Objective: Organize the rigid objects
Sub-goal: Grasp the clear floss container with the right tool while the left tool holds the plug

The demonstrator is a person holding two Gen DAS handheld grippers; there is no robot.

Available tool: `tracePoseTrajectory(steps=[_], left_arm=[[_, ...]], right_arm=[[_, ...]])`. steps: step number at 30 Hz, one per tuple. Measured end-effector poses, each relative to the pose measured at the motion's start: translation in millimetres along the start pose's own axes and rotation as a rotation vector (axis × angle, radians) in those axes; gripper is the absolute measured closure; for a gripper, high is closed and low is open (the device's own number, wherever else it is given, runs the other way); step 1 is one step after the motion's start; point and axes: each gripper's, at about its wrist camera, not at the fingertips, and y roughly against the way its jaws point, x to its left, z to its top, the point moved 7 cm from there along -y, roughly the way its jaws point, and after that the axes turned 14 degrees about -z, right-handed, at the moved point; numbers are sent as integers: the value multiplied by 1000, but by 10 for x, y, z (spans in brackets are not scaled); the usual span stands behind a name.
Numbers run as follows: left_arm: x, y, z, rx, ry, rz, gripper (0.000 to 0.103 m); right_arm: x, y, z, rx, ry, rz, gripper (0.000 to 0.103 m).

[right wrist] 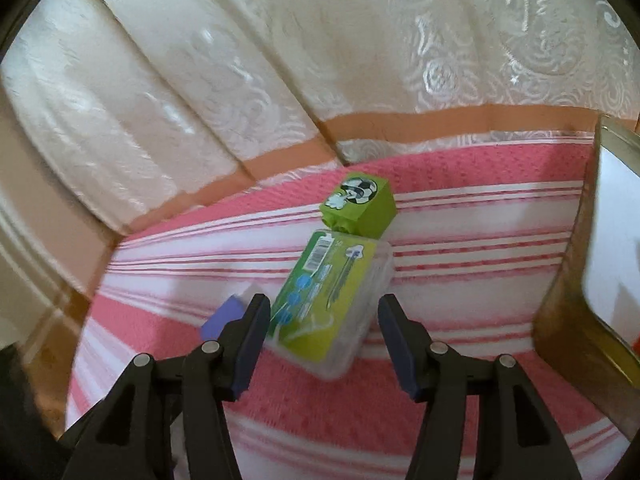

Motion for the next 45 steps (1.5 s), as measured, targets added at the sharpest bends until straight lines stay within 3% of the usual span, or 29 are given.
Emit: tracePoseTrajectory(steps=[10,23,31,45], left_arm=[[15,-36,-16,6,-21,22,66],[34,-42,-20,5,-20,12,66],[41,-37,-31,4,-23,15,66],[23,-3,-59,3,-46,49,66]], right_arm=[[198,-179,127,-24,111,-106,42],[41,31,-165,-24,237,-122,45],[-156,349,-480,-24,253,-103,46],[-356,542,-698,-21,241,-67,46]])
